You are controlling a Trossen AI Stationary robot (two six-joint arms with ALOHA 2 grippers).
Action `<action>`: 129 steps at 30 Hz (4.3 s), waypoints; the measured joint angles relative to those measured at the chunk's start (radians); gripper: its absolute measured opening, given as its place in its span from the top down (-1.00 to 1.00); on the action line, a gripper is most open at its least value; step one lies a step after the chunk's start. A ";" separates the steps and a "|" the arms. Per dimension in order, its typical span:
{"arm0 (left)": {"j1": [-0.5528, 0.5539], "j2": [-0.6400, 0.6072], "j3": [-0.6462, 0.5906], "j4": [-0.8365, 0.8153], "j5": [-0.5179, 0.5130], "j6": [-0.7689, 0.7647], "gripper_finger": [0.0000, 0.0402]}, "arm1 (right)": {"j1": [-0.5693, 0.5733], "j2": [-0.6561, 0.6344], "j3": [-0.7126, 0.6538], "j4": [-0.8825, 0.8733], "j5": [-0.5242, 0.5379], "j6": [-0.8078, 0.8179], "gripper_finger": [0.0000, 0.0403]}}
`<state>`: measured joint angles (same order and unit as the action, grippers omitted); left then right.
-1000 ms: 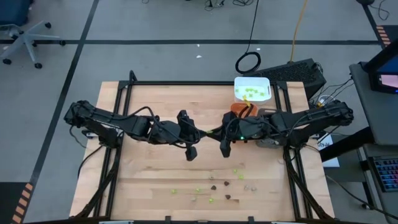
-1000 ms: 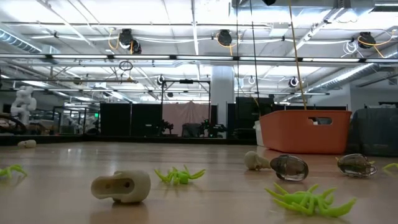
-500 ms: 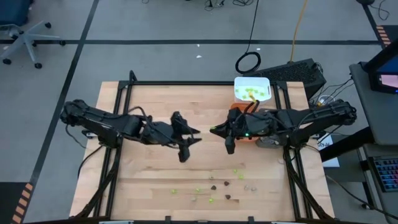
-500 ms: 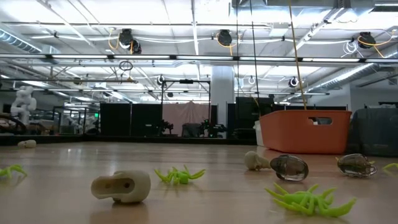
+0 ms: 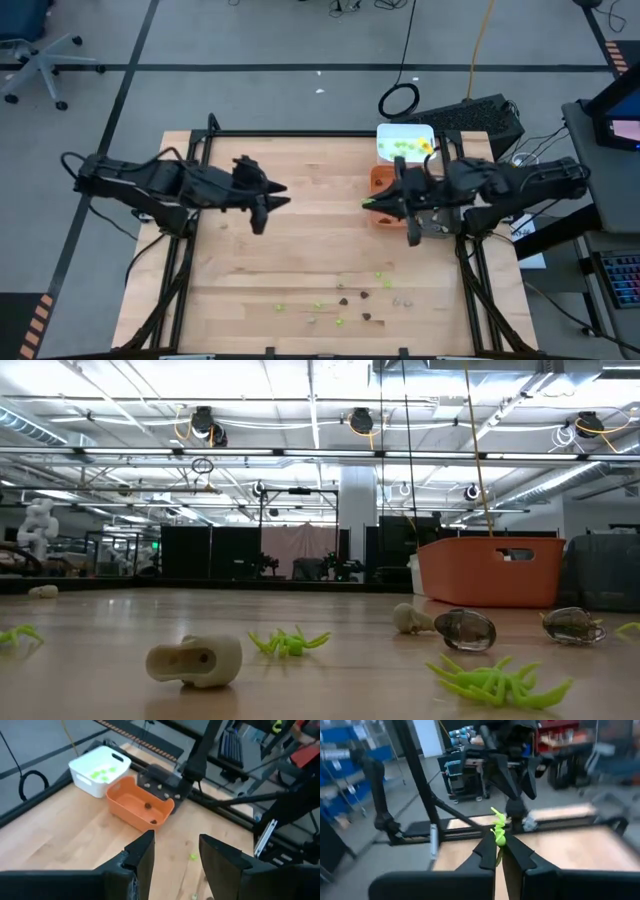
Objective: Sort Halloween decoration
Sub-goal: Put the green spider toy into the white bin, then put the white skull toy into the black bin
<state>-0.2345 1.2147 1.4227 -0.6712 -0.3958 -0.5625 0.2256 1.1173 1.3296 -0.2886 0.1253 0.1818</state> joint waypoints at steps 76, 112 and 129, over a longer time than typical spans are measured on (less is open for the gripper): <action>0.189 -0.050 -0.002 -0.096 -0.037 0.315 0.20 | -0.675 -0.024 0.000 -0.449 0.056 0.545 1.00; 0.189 0.078 -0.001 -0.044 -0.049 0.067 0.20 | -1.169 0.435 0.000 -0.664 -0.123 0.216 0.82; 0.124 0.083 -0.001 -0.145 0.115 -0.062 0.20 | -1.153 0.216 -0.001 -0.708 -0.261 0.134 0.00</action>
<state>-0.1107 1.2977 1.4219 -0.8165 -0.2807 -0.6249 -0.9271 1.3333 1.3289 -0.9966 -0.1354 0.3162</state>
